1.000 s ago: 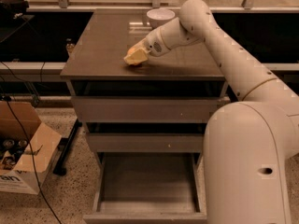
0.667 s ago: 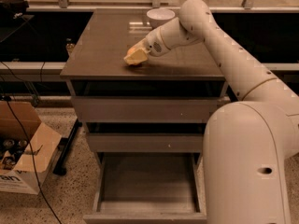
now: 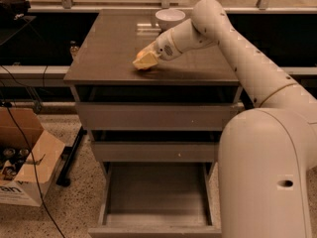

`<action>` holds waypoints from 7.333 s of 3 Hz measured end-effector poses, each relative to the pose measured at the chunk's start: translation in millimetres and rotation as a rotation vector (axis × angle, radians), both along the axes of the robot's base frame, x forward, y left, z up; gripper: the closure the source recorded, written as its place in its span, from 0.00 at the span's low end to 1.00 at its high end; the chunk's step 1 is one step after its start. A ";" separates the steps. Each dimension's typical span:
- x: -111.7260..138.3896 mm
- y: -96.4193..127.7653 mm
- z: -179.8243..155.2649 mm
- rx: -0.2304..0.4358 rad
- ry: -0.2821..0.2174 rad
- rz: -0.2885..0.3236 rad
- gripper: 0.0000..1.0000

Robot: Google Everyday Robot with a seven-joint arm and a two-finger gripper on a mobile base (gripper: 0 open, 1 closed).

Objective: Place orange into bottom drawer

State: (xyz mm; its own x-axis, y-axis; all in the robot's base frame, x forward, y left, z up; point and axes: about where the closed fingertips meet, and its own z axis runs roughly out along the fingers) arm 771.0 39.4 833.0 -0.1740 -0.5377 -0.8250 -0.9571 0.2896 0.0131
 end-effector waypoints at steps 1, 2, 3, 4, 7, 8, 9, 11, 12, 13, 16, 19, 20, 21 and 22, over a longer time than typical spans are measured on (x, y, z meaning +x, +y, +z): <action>1.0 8.1 4.5 -0.020 -0.008 0.023 1.00; -13.0 26.4 44.1 -0.039 -0.104 0.096 1.00; -34.7 44.4 92.9 -0.016 -0.222 0.179 1.00; -35.9 46.1 95.0 -0.017 -0.233 0.187 1.00; -131.2 -39.8 96.3 -0.035 -0.080 -0.050 1.00; -181.2 -79.8 65.4 -0.053 0.012 -0.141 1.00; -222.9 -114.3 -0.4 -0.029 0.116 -0.215 1.00; -267.6 -147.7 -122.9 -0.016 0.238 -0.297 1.00; -267.6 -147.7 -123.0 -0.016 0.238 -0.297 1.00; -261.4 -137.2 -164.1 -0.039 0.259 -0.288 1.00; -232.6 -97.7 -346.1 0.164 0.367 -0.302 1.00; -216.6 -84.2 -436.3 0.299 0.464 -0.345 1.00; -211.7 -70.0 -469.0 0.274 0.495 -0.346 1.00; -205.6 -47.7 -524.1 0.282 0.560 -0.342 1.00; -203.8 -27.1 -588.7 0.276 0.614 -0.351 1.00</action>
Offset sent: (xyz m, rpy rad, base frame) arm -0.0382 0.0443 0.1238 -0.0637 -0.2866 0.1967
